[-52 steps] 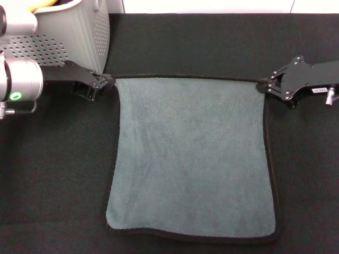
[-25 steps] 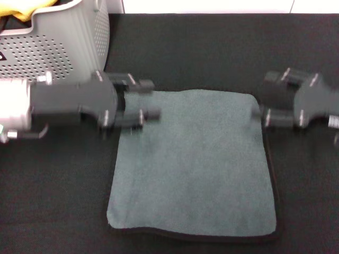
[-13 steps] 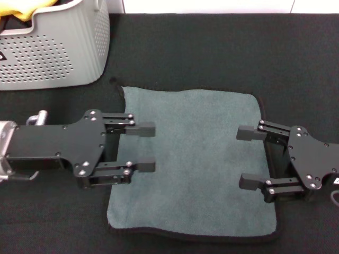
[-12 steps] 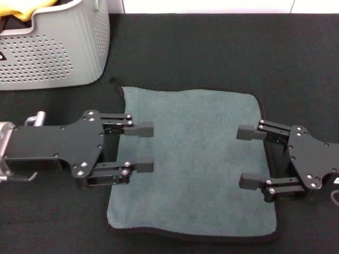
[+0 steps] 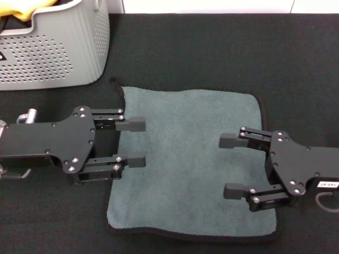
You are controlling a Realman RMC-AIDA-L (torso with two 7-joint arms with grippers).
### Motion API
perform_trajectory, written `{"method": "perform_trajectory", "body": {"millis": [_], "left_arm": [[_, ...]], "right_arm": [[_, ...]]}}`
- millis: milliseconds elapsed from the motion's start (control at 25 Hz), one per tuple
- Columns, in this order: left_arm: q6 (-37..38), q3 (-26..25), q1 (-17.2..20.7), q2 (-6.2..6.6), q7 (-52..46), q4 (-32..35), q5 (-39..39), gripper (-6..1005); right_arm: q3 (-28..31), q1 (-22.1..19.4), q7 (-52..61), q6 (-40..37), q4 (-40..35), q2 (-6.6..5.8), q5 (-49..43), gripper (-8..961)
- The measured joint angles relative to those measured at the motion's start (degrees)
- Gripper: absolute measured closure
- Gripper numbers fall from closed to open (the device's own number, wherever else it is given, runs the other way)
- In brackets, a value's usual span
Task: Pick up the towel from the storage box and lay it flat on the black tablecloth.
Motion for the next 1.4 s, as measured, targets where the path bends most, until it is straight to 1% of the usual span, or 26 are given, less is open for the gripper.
{"method": "perform_trajectory", "body": {"millis": [120,240,320,440,720,1000,1400], "left_arm": [[0.6,0.4,-0.1,1.02,0.6,0.3,0.4,427],[1.6,0.5,-0.6,2.54,0.5,0.3,0.6,426],[1.8,0.6,-0.8,2.95,0.6,0.1,0.6,425],[1.8,0.6,-0.4,2.94,1.4,0.0,0.7,425],[1.8,0.6,0.5,2.26,1.8,-0.3,1.3,425],[1.9,0.6,0.7,1.68,1.9,-0.9,1.4,425],[1.8,0.6,0.8,1.45,1.9,-0.9,1.4,425]], "right_arm": [[-1.1,0.6,-0.5,0.3,1.0,0.00,0.8,65],[-3.0,1.0,-0.6,0.4,1.2,0.00,2.8,65],[-4.2,0.9,-0.8,0.5,1.2,0.00,4.4,65],[-5.3,0.6,-1.0,0.6,1.3,0.00,5.8,65],[-6.3,0.5,-1.1,1.2,1.4,0.00,6.2,65],[-6.7,0.5,-1.2,2.0,1.4,0.00,6.4,65],[-6.7,0.6,-1.4,2.4,2.0,0.00,6.4,65]]}}
